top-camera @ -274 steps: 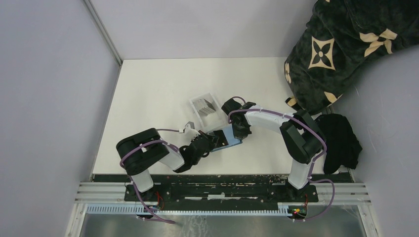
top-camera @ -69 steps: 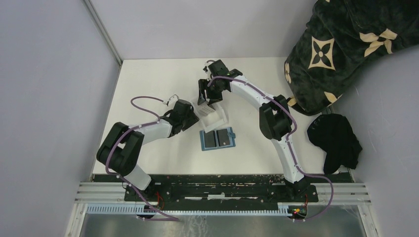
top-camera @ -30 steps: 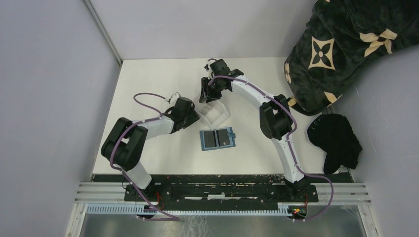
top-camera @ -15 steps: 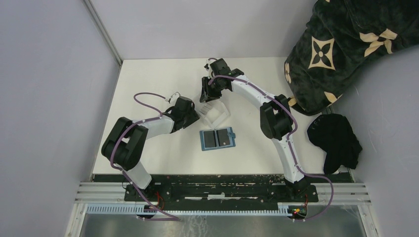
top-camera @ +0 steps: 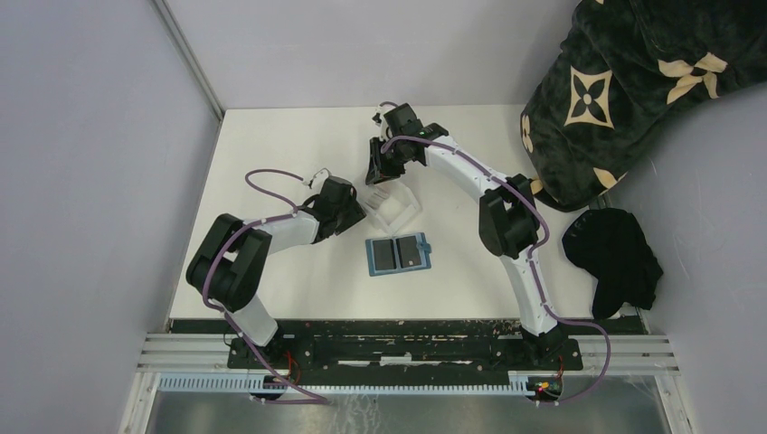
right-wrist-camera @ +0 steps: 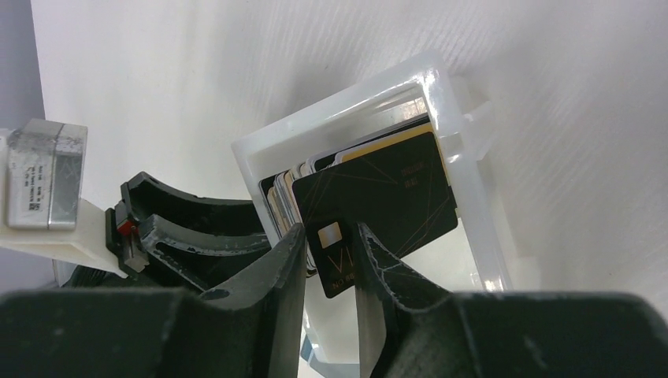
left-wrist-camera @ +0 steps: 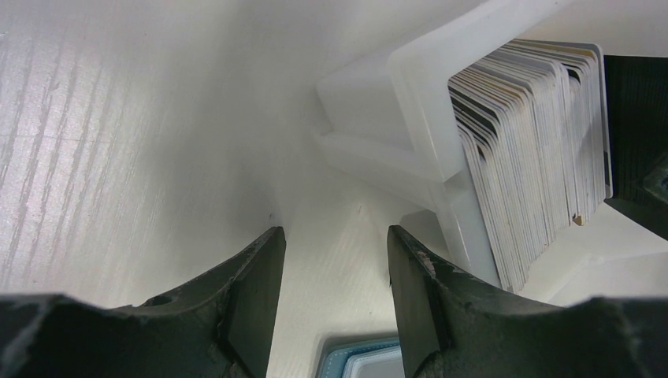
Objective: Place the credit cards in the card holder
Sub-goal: Pick up the credit card from the storage box.
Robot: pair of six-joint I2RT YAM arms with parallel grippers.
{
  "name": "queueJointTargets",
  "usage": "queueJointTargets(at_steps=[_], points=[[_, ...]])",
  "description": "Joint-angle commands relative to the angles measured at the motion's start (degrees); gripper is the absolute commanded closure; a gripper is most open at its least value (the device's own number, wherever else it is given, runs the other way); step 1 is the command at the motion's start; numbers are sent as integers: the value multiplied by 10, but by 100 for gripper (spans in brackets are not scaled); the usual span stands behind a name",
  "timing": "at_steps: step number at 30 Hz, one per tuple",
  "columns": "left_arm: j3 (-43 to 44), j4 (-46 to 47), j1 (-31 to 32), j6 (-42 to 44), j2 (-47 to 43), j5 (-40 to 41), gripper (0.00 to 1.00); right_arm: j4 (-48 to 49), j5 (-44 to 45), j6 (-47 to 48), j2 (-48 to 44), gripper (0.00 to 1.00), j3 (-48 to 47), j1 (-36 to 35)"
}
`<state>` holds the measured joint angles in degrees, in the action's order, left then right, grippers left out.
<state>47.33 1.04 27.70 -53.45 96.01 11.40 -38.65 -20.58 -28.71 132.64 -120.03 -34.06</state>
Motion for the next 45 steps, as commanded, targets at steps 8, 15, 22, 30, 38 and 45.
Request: queueJointTargets(at_steps=[8,15,22,30,38,45], points=[[13,16,-1,13,10,-9,41,-23,-3,15,-52,80,-10,-14],[8,16,-1,13,2,-4,41,-53,57,46,-61,92,-19,-14],[0,11,0,20,-18,9,41,-88,117,76,-62,99,-46,-15],[-15,-1,-1,37,-58,28,41,-105,174,98,-88,99,-46,-18],[-50,-10,1,58,-143,40,41,-91,188,97,-158,99,11,-18],[-80,-20,1,88,-243,25,1,-65,162,88,-250,99,110,-27]])
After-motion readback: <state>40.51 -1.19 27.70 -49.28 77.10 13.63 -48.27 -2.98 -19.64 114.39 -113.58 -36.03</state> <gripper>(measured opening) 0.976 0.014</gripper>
